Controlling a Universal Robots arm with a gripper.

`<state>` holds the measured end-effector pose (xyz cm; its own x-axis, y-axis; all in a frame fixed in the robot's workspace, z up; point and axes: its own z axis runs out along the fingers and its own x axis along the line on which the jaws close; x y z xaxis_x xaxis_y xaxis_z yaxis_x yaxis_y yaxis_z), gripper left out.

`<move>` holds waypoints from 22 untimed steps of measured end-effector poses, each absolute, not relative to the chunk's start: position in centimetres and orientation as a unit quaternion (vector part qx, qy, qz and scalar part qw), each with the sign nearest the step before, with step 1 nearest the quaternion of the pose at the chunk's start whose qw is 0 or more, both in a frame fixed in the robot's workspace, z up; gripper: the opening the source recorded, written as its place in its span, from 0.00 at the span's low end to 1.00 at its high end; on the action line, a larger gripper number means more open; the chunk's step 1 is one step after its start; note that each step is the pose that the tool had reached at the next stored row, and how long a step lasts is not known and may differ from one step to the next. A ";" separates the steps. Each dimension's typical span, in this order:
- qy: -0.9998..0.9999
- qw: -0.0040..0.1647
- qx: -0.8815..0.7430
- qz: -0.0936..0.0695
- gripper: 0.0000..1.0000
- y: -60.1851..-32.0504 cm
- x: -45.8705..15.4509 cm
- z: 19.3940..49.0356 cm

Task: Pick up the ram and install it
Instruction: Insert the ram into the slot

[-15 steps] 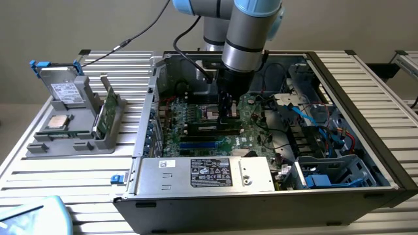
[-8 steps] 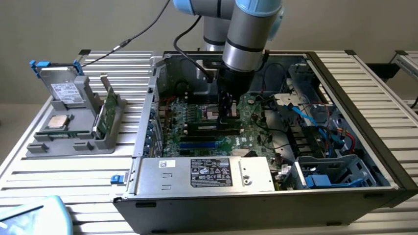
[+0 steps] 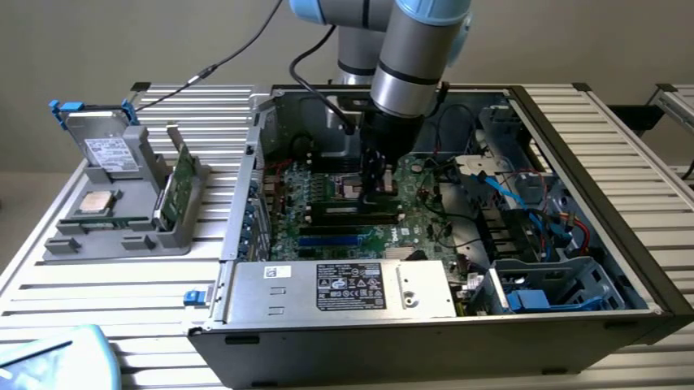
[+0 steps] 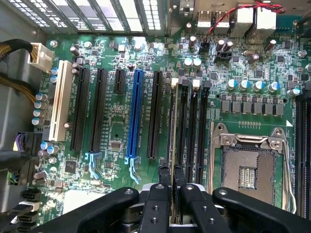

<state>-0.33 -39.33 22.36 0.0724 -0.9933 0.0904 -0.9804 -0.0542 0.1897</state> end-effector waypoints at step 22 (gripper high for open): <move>-0.679 0.110 0.725 -0.043 0.14 -39.5 -0.1 22.0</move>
